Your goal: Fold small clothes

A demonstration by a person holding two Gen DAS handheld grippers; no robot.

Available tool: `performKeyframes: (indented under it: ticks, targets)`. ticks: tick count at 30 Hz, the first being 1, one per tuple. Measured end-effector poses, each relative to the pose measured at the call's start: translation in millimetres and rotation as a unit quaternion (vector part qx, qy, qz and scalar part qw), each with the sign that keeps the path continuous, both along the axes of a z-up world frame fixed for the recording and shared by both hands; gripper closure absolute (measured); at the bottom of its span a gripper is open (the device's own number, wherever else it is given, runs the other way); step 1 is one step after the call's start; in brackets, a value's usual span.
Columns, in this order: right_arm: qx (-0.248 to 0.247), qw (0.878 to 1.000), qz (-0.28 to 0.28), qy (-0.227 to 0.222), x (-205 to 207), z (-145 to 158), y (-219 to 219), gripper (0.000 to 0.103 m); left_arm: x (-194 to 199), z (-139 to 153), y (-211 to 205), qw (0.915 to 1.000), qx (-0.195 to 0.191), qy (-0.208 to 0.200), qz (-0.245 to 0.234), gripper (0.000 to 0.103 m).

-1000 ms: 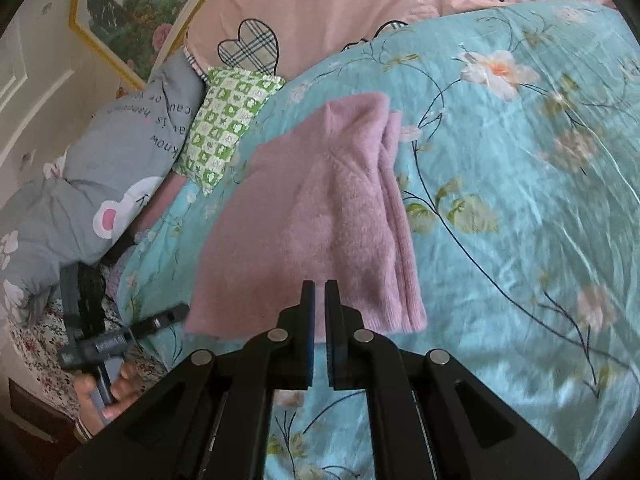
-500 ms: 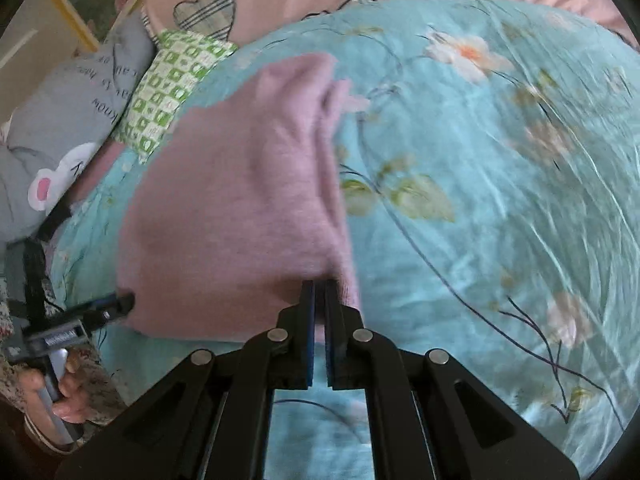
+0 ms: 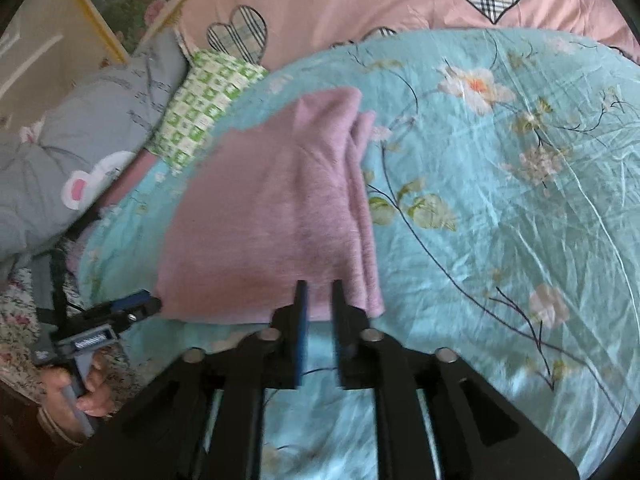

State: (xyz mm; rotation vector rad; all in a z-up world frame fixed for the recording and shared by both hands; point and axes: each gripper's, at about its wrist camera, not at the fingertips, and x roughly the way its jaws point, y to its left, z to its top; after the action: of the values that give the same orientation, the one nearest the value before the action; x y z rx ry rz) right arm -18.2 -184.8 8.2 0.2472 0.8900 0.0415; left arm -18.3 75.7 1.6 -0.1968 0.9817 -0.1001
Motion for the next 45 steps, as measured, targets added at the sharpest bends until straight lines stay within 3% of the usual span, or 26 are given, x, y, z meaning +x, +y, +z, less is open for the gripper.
performKeyframes:
  ticks: [1,9,15,22,31,36,45]
  targets:
    - [0.001,1.0,0.0,-0.009,-4.7,3.4,1.6,0.056,-4.7,0.2,-0.1,1.0,-0.003,0.001,-0.002,0.036]
    - [0.002,1.0,-0.001,-0.028,-32.8,7.3,13.5,0.05,-31.6,-0.5,-7.9,0.9999,-0.002,-0.011,-0.009,0.029]
    - [-0.029,0.999,0.004,-0.015,-51.6,-6.7,29.9,0.038,-49.7,-5.2,-12.8,0.9996,0.01,-0.016,-0.023,0.023]
    - [-0.073,0.997,0.031,0.008,-60.4,-22.9,53.7,0.017,-62.8,-6.4,-16.7,0.9966,0.062,-0.036,-0.041,0.022]
    - [-0.113,0.993,0.045,-0.003,-56.9,-21.0,66.8,0.011,-65.4,5.9,-14.9,0.9938,0.078,-0.069,-0.037,0.017]
    - [-0.134,0.989,0.06,-0.012,-44.5,-12.0,71.4,0.008,-51.4,12.8,-13.1,0.9941,0.082,-0.065,-0.029,0.016]
    - [-0.132,0.99,0.053,-0.025,-19.5,-3.2,67.6,0.006,-22.6,19.9,-13.3,0.9943,0.085,-0.061,-0.021,0.013]
